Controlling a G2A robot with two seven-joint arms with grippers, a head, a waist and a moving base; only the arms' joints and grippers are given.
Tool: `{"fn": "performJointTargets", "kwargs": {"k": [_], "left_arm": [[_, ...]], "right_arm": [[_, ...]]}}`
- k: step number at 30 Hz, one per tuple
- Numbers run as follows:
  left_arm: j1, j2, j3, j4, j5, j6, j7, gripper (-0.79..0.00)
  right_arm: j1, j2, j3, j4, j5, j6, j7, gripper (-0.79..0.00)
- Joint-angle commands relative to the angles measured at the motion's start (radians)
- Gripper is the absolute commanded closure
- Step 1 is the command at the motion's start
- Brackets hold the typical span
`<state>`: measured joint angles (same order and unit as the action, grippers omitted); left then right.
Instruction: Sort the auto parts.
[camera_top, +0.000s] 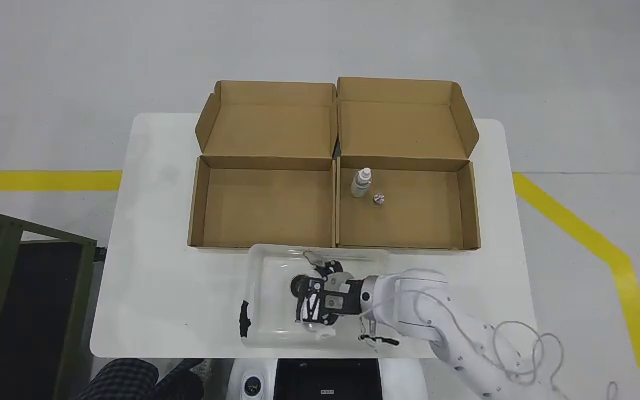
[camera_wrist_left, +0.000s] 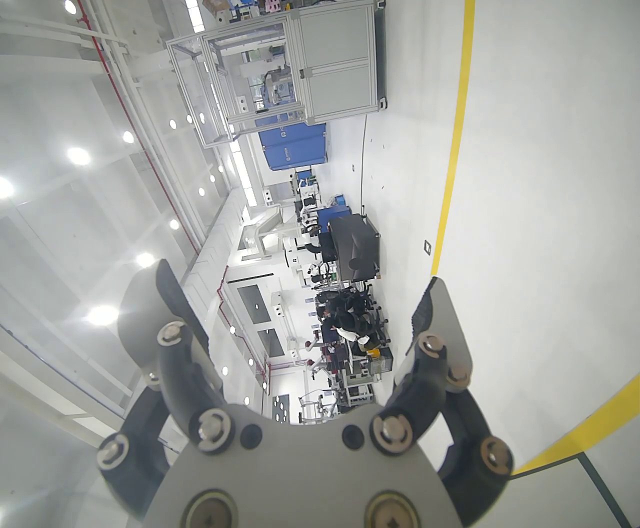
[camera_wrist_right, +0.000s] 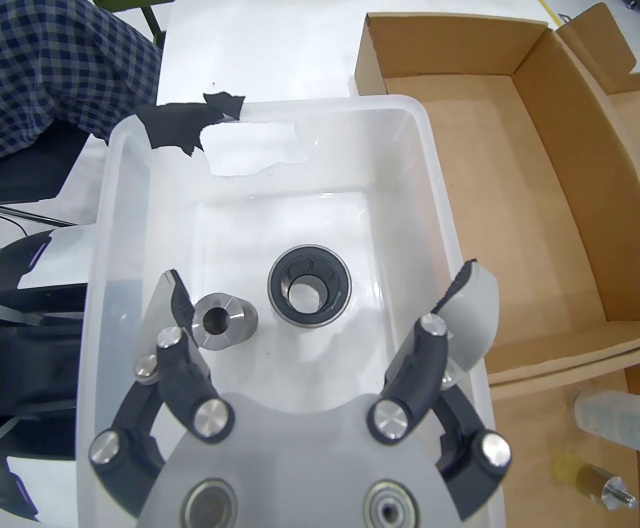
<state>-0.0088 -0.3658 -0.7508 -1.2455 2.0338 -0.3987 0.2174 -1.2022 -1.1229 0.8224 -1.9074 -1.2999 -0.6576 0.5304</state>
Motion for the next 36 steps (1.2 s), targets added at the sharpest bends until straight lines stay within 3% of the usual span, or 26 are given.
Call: {"fn": "performJointTargets", "kwargs": {"k": [1,18,26,30,36], "left_arm": [[0.000,0.000,0.000,0.000,0.000,0.000,0.000,-0.785],[0.000,0.000,0.000,0.000,0.000,0.000,0.000,-0.785],[0.000,0.000,0.000,0.000,0.000,0.000,0.000,-0.785],[0.000,0.000,0.000,0.000,0.000,0.000,0.000,-0.785],[0.000,0.000,0.000,0.000,0.000,0.000,0.000,-0.785]], "right_arm": [[0.008,-0.003,-0.004,0.012,0.007,0.005,0.001,-0.723],[0.064,-0.024,-0.042,0.115,0.033,0.022,0.006,-0.665],[0.084,-0.033,-0.058,0.154,0.031,0.026,-0.010,-0.600],[0.093,-0.038,-0.065,0.171,0.037,0.025,-0.017,-0.523],[0.106,-0.044,-0.074,0.194,0.054,0.003,-0.034,-0.296]]}}
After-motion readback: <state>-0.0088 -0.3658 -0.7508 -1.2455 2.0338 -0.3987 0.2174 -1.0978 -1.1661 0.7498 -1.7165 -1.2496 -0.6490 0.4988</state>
